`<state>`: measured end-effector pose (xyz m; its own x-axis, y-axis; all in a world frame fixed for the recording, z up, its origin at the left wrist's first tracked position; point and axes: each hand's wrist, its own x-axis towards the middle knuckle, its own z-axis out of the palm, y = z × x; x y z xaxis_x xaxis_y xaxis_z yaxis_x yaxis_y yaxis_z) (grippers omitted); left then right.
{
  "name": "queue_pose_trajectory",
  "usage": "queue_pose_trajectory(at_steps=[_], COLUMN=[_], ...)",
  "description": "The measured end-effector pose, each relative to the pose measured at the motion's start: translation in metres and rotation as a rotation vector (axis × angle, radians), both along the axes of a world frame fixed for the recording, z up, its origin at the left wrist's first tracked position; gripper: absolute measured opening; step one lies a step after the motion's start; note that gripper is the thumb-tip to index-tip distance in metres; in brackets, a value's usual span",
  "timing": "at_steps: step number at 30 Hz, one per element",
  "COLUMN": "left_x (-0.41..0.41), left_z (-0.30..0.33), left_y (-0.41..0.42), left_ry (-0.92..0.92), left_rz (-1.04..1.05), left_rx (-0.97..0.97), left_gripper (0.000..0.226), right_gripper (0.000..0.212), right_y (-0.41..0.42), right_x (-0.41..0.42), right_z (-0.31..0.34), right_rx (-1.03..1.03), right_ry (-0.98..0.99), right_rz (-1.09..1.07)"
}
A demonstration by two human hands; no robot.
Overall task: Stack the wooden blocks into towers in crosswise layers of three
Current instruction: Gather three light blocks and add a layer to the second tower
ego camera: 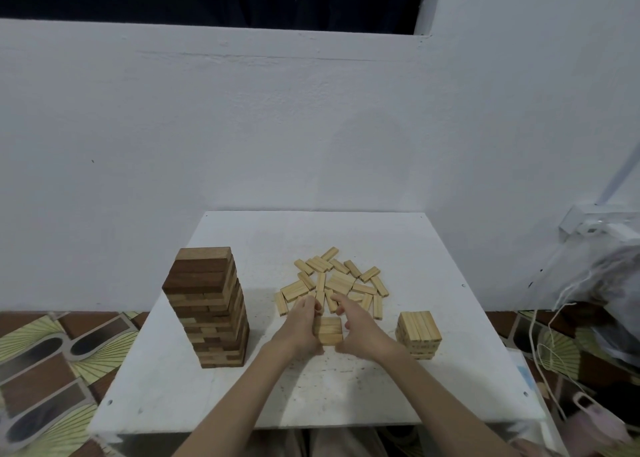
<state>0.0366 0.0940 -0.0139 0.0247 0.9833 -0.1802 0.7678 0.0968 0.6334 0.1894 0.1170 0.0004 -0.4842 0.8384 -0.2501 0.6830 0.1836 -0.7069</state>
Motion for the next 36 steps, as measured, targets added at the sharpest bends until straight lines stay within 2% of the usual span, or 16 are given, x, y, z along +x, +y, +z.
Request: queue_pose_trajectory(at_steps=[17, 25, 36], left_x=[-0.003, -0.002, 0.000], left_z=[-0.005, -0.002, 0.001], left_y=[0.005, -0.001, -0.008], left_ry=[-0.029, -0.109, -0.112], left_rz=[-0.001, 0.012, -0.005], left_rx=[-0.025, -0.025, -0.012], left_gripper=[0.056, 0.061, 0.072], right_gripper=[0.093, 0.091, 0.096], right_y=[0.009, 0.010, 0.007], right_x=[-0.005, -0.006, -0.003], right_z=[-0.004, -0.008, -0.004], right_rx=[-0.018, -0.015, 0.000], right_ry=[-0.092, -0.084, -0.086], right_rz=[0.079, 0.068, 0.102])
